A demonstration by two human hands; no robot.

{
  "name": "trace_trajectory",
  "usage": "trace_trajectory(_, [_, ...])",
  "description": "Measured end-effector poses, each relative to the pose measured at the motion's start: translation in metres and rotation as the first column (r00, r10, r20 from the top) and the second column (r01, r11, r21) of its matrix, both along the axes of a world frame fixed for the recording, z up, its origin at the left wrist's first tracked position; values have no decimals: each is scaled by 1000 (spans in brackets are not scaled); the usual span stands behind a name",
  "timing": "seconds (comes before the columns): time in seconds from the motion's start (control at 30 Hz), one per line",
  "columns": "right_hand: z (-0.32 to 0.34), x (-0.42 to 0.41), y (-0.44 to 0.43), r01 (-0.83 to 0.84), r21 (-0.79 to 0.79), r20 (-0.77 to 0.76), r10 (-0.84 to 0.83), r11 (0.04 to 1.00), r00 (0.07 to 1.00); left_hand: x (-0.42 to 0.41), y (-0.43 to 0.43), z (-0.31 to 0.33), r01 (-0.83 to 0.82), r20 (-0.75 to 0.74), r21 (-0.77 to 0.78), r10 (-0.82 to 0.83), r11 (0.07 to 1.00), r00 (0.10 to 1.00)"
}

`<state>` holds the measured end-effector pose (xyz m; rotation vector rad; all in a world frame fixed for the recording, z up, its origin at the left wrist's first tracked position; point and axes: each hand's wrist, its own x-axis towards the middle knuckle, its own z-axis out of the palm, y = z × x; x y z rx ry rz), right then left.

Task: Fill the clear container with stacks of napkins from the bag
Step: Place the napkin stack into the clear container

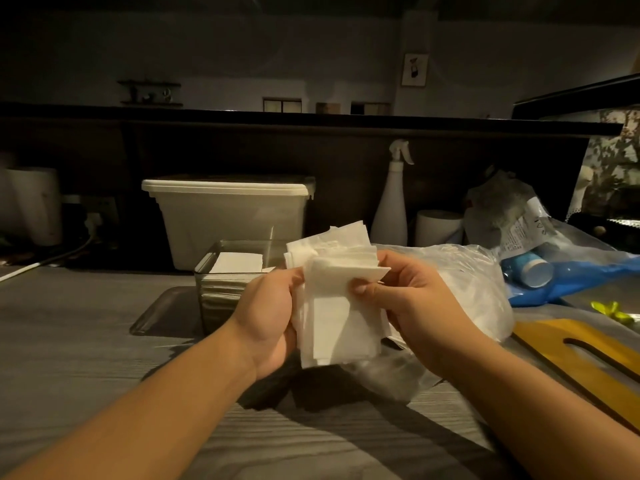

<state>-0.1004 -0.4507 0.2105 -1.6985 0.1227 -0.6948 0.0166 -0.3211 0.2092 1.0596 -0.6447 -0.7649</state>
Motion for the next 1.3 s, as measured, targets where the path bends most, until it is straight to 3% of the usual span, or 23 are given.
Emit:
trace_trajectory(0.1, [-5, 2, 7, 84, -97, 24, -82, 992, 996, -5, 0, 2, 32, 7, -9, -32, 999, 999])
trace_trajectory(0.27, [-10, 7, 10, 227, -88, 59, -222, 970, 973, -8, 2, 3, 140, 23, -56, -139, 989, 990])
trace_trajectory(0.57, [-10, 6, 15, 147, -141, 26, -144, 979, 989, -11, 1, 1, 190, 32, -36, -189, 981, 981])
trace_trajectory(0.83, [-7, 3, 8, 184, -149, 82, -173, 972, 981, -8, 0, 3, 38, -39, -82, -42, 996, 998])
trace_trajectory(1.07, [-3, 0, -10, 263, 14, 63, -264, 965, 963, 0, 0, 10, -121, -126, -127, 105, 984, 986])
trace_trajectory(1.2, [0, 0, -16, 163, 204, 53, -177, 965, 983, 5, 1, 11, -170, -126, -113, 156, 979, 980])
trace_trajectory(1.3, [3, -2, -15, 105, 143, 83, -118, 984, 990, 3, 1, 9, -197, -53, -64, 194, 978, 980])
